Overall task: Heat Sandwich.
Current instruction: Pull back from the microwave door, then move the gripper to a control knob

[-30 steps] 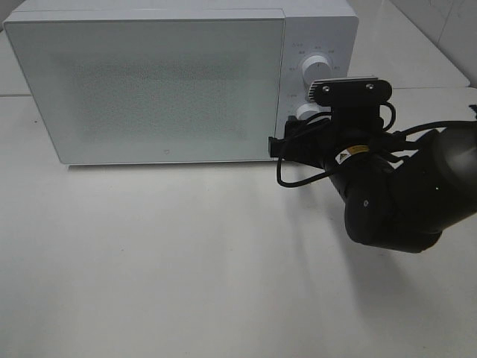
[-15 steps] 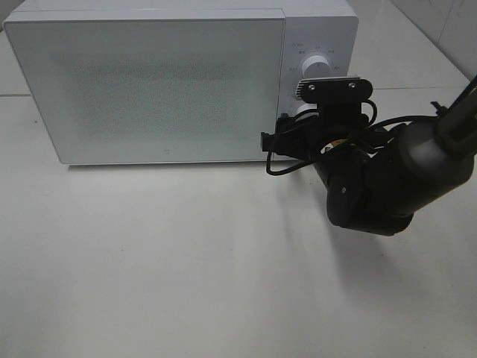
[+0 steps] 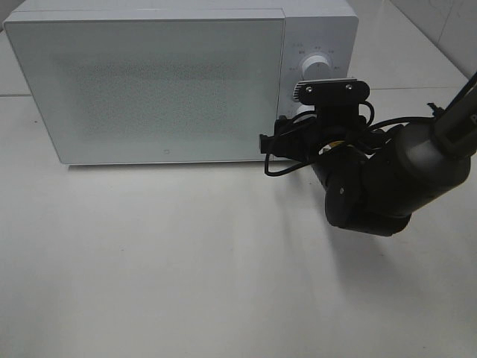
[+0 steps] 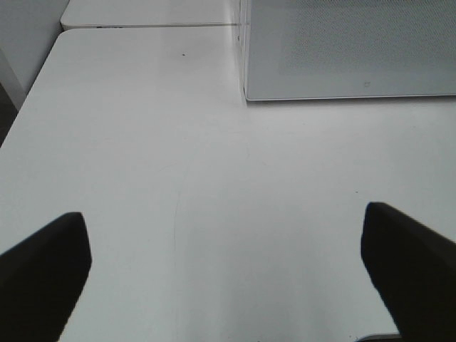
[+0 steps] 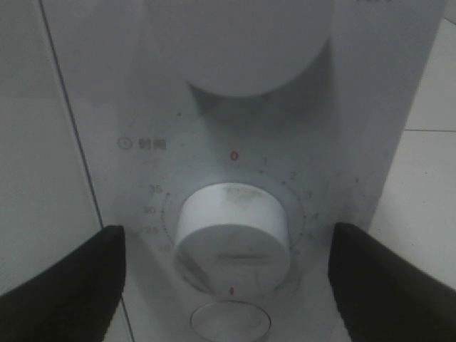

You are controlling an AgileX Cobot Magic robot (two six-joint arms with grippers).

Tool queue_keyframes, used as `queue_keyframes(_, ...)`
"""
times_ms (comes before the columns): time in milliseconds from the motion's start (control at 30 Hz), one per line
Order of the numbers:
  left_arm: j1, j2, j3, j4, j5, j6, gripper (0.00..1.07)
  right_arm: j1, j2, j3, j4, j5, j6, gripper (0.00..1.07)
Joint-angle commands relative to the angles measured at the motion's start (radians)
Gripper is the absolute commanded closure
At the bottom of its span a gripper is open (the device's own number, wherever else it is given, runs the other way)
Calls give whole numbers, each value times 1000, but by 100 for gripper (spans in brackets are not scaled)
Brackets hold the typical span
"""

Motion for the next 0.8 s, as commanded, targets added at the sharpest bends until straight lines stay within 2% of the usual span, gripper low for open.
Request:
queue_keyframes(33, 1, -27, 3, 0, -3, -8, 9, -4, -13, -10, -16, -5, -19, 32)
queue_keyframes(267, 1, -27, 3, 0, -3, -8, 9, -3, -33, -10, -15, -9, -41, 33)
queue_keyframes(400, 1, -27, 3, 0, -3, -8, 9, -2, -33, -10, -15, -1, -40, 39)
queue_keyframes(433, 1, -27, 3, 0, -3, -8, 9, -2, -33, -10, -15, -1, -40, 42)
queue_keyframes(467, 1, -27, 3, 0, -3, -8, 9, -2, -33, -10, -15, -2, -40, 52)
queue_keyframes(500, 1, -27, 3, 0, -3, -8, 9, -2, -33, -10, -15, -2, -40, 52)
queue_keyframes(600, 1, -27, 3, 0, -3, -8, 9, -2, -33, -10, -15, 2, -40, 69)
queue_keyframes(633, 1, -27, 3, 0, -3, -8, 9, -2, -33, -10, -15, 9, -40, 83)
queue_keyframes(667, 1, -27, 3, 0, -3, -8, 9, -2, -33, -10, -15, 9, -40, 83)
queue_keyframes(767, 1, -27, 3, 0, -3, -8, 9, -2, -33, -10, -16, 16, -40, 103)
queue_keyframes(800, 1, -27, 3, 0, -3, -8, 9, -2, -33, -10, -16, 16, -40, 103)
